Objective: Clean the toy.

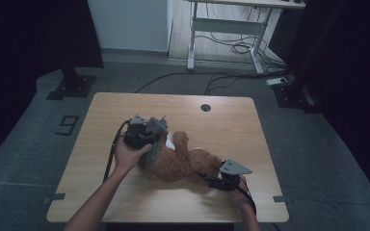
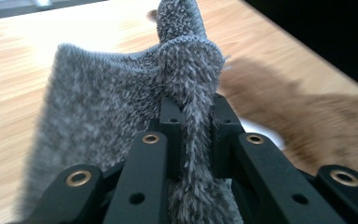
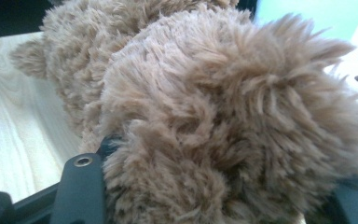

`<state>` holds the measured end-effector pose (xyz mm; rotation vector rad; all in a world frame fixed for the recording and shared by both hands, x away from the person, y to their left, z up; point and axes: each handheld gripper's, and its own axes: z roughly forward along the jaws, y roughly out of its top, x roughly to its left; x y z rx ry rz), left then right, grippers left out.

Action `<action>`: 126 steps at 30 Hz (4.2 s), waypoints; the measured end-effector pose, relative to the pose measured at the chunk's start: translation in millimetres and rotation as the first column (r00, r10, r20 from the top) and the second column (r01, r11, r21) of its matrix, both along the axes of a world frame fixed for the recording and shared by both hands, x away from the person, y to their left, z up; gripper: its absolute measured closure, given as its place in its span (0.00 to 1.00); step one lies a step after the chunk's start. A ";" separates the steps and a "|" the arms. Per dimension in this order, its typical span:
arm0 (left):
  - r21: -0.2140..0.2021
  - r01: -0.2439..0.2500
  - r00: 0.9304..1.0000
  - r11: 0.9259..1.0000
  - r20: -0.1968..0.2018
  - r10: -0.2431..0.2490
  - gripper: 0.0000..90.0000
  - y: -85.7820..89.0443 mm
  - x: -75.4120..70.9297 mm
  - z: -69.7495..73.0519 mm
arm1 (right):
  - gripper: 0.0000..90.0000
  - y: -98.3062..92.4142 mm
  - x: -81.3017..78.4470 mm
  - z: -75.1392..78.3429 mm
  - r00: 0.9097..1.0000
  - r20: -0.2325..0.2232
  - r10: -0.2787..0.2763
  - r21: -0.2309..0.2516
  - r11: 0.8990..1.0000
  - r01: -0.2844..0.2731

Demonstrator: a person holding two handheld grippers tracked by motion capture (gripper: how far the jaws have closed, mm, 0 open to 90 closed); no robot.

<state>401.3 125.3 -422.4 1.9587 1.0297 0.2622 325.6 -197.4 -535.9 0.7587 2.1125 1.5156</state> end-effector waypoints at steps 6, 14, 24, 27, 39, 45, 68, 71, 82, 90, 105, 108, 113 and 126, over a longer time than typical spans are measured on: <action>0.032 0.032 0.997 0.999 -0.068 -0.030 0.87 -30.5 8.7 -17.9 | 0.42 2.6 4.1 0.4 1.000 0.027 -0.014 -0.020 1.000 0.014; -0.036 0.036 0.999 0.999 -0.033 -0.038 0.88 -14.4 -19.1 -34.1 | 0.17 4.2 0.9 7.0 0.995 -0.065 -0.071 0.003 0.997 0.071; -0.113 0.039 0.997 0.993 0.070 -0.031 0.89 -0.3 -65.8 -51.3 | 0.06 -13.7 -14.6 45.2 0.986 -0.160 -0.053 0.136 0.988 0.075; -0.109 0.047 0.996 0.993 0.085 -0.037 0.89 -0.4 -72.4 -52.0 | 0.05 -10.3 -11.5 61.4 0.983 -0.166 -0.081 0.131 0.986 0.103; -0.129 0.081 0.993 0.988 0.092 -0.070 0.88 5.5 -89.8 -58.1 | 0.11 25.9 10.2 16.8 0.922 -0.385 -0.037 -0.043 0.999 0.022; -0.161 0.076 0.993 0.984 0.106 -0.059 0.88 6.3 -99.1 -61.3 | 0.41 27.5 0.0 17.7 0.961 -0.272 -0.051 -0.090 0.996 0.028; -0.109 -0.024 0.986 0.994 0.159 0.041 0.88 11.2 -61.9 -49.9 | 0.40 33.4 18.9 10.0 0.985 -0.094 -0.145 -0.049 0.989 0.141; -0.107 -0.063 0.987 0.992 0.143 0.078 0.88 24.5 -57.4 -50.0 | 0.40 26.5 14.8 7.2 0.988 -0.104 -0.114 -0.039 0.993 0.110; -0.150 -0.142 0.985 0.978 0.079 0.155 0.89 68.8 -50.6 -37.6 | 0.41 24.7 12.9 4.2 0.989 -0.098 -0.110 -0.033 0.994 0.107; -0.194 0.057 0.980 0.979 0.197 -0.018 0.89 10.4 -78.0 15.2 | 0.41 23.9 15.4 5.6 0.985 -0.124 -0.121 -0.034 0.992 0.118; 0.045 0.142 0.982 0.989 0.117 -0.146 0.88 -107.2 -50.2 -34.6 | 0.41 27.4 16.9 10.8 0.982 -0.138 -0.127 -0.055 0.991 0.120; 0.041 0.129 0.981 0.991 0.138 -0.134 0.89 -103.4 -51.5 -39.3 | 0.41 27.3 17.4 8.0 0.981 -0.142 -0.133 -0.075 0.990 0.123; 0.032 0.093 0.986 0.995 0.136 -0.096 0.90 -78.6 -49.6 -36.0 | 0.41 25.6 17.6 8.1 0.983 -0.141 -0.121 -0.064 0.992 0.113; -0.052 -0.083 0.990 0.995 0.111 0.088 0.89 19.0 -34.6 -34.8 | 0.41 21.3 18.6 5.0 0.985 -0.140 -0.104 -0.040 0.994 0.099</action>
